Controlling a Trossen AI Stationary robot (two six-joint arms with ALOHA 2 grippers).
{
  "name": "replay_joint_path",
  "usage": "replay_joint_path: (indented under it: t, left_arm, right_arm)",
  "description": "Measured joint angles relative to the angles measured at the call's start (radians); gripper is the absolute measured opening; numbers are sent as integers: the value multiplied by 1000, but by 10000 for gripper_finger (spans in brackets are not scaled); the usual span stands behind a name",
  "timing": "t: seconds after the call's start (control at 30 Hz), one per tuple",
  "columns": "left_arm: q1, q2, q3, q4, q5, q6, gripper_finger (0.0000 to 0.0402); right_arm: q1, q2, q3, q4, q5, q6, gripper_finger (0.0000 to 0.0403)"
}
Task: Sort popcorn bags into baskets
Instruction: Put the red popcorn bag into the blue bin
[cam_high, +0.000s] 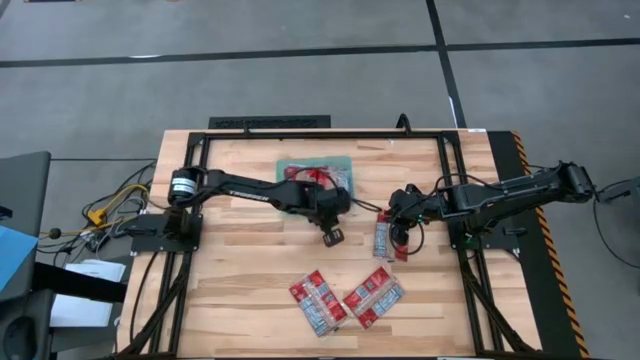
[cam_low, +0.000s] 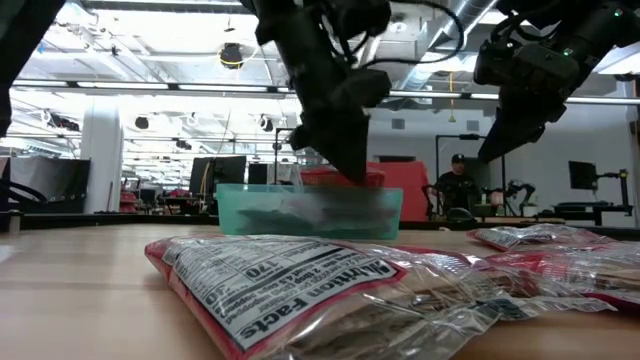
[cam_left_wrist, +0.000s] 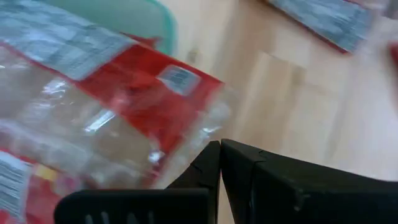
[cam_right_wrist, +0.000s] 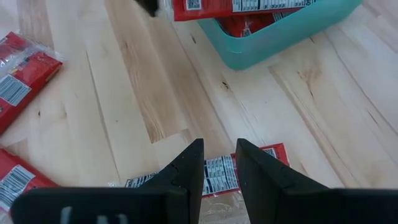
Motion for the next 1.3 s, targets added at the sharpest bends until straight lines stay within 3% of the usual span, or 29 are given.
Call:
replay_joint_path:
  t: [0.3,0.87,1.03,1.2,1.3]
  left_arm:
    - [53,9,0,146,-11,-44,0]
    - [116,3,0,182,79,-95,0]
    - [122,2,68,65,62,-85,0]
    - [118,-11,162,-126,-51,-38,0]
    - [111,-12,169,-166,-24,0,0]
  right_arm:
    - [0,0,0,-1,0,0,118]
    - [0,0,0,-2,-1,0,118]
    - [0,0,0,-2,-1,0,118]
    - [0,0,0,-2,-1,0,118]
    - [0,0,0,-2,-1,0,118]
